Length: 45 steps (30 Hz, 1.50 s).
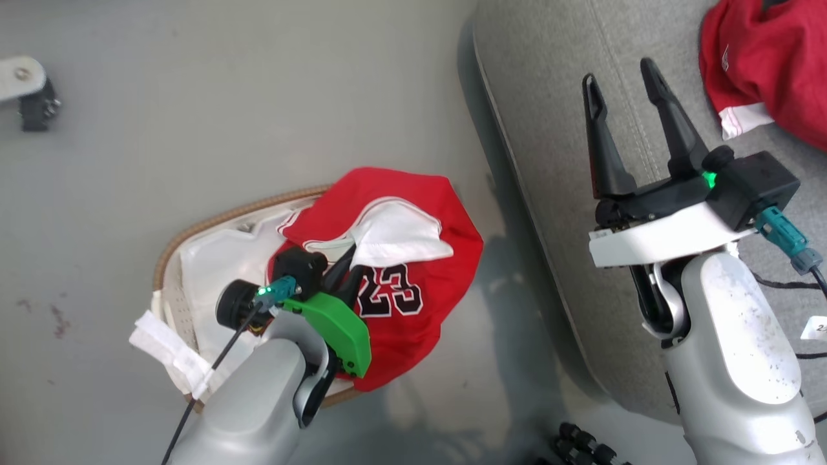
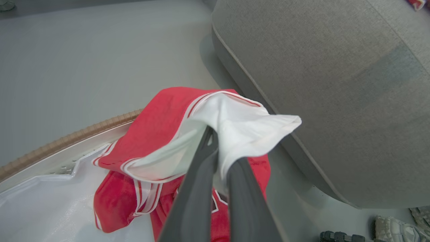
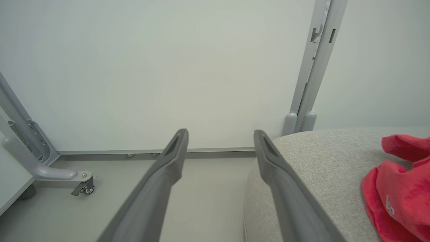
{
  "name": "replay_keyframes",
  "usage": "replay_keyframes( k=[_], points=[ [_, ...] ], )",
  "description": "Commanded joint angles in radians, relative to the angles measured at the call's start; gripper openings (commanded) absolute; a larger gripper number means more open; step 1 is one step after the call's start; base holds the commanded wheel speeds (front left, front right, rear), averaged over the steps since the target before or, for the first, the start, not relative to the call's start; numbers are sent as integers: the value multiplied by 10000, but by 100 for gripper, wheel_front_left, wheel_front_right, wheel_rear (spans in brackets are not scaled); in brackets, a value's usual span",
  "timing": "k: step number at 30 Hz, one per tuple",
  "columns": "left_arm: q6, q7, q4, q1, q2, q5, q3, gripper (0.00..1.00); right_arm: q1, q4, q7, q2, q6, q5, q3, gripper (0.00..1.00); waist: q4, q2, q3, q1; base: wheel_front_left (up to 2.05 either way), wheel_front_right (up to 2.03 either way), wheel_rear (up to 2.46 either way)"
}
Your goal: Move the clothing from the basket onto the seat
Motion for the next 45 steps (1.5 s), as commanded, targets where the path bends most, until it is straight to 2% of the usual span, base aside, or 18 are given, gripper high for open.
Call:
replay_keyframes(
  k=[1, 9, 23, 34, 45],
  points=[
    [-32, 7, -162, 364, 8, 169, 141, 0, 258, 60, -3, -42, -14, -42, -6, 100, 611, 0, -1191, 0, 0, 0, 0],
    [-32, 7, -1307, 1588, -113, 693, 1155, 0, 1004, 459, -3, -43, -14, -229, -193, 100, 1166, 0, -2647, 0, 0, 0, 0],
    [-32, 3, -3989, 2726, -31, 1640, 2812, 0, 2234, 833, -3, -42, -14, -153, -290, 100, 1774, 0, -4189, 0, 0, 0, 0],
    [-32, 3, -5919, 2318, -85, 2063, 3825, 0, 3034, 964, -3, -40, -14, -102, -334, 100, 2068, 0, -4950, 0, 0, 0, 0],
    [-32, 3, -6832, 1169, 119, 2123, 4124, 0, 3559, 1123, -2, -40, -14, 44, -220, 100, 2306, 0, -5426, 0, 0, 0, 0]
  ],
)
